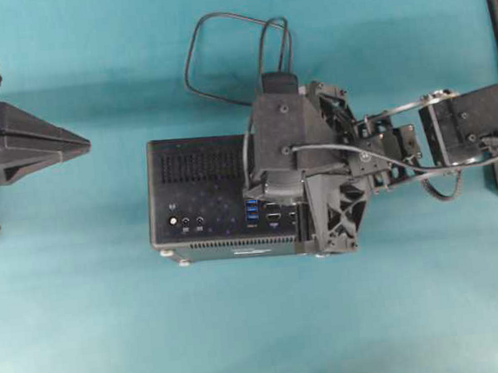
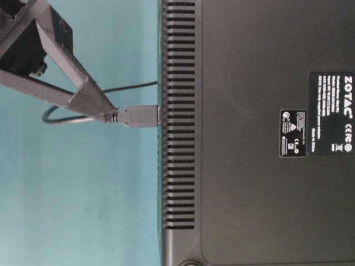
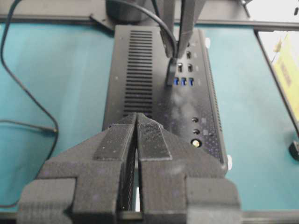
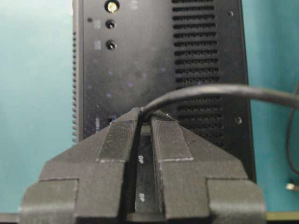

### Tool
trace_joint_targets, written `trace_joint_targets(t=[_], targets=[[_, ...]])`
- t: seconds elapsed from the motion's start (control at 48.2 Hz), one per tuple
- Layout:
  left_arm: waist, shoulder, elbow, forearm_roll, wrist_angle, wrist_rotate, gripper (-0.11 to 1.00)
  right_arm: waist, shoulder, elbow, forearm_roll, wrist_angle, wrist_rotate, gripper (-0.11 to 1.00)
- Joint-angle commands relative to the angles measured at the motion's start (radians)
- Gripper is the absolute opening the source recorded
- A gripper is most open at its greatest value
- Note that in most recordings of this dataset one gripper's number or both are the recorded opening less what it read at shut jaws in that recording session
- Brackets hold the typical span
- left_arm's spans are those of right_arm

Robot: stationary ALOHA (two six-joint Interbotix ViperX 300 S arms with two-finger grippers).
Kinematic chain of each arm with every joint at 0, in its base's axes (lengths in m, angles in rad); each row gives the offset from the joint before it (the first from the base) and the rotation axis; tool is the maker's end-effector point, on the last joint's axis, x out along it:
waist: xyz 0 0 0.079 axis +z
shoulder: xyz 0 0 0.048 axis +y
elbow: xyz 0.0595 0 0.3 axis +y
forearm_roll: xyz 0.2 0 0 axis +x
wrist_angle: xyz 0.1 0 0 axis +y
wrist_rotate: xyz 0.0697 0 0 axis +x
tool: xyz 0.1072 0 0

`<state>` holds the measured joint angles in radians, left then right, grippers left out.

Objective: Insert the USB into the PC box with both arms.
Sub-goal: 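Push the gripped USB plug with the right gripper into the side port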

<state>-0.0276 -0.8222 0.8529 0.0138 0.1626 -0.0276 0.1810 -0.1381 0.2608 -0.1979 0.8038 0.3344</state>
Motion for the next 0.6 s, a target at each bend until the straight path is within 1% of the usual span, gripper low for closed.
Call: trace_joint_targets(t=[0.0, 0.125, 0.27, 0.353, 0.519, 0.581], targets=[[0.000, 0.000, -0.020, 0.003, -0.009, -0.002, 0.00, -0.017, 0.021, 0.018, -0.014, 0.026, 0.011, 0.08], [0.000, 0.000, -0.021, 0.003, -0.009, -0.002, 0.00, -0.026, 0.021, 0.018, -0.034, 0.026, 0.011, 0.08], [0.000, 0.000, -0.020, 0.003, -0.009, -0.002, 0.00, -0.008, 0.021, 0.017, -0.031, 0.025, 0.014, 0.08], [-0.002, 0.000, -0.017, 0.003, -0.009, -0.002, 0.00, 0.012, 0.023, 0.018, -0.025, 0.026, 0.015, 0.08], [0.000, 0.000, -0.015, 0.003, -0.009, -0.002, 0.00, 0.041, 0.031, 0.015, 0.017, 0.021, 0.015, 0.08], [0.000, 0.000, -0.015, 0.003, -0.009, -0.002, 0.00, 0.049, 0.037, 0.014, 0.023, 0.021, 0.015, 0.08]])
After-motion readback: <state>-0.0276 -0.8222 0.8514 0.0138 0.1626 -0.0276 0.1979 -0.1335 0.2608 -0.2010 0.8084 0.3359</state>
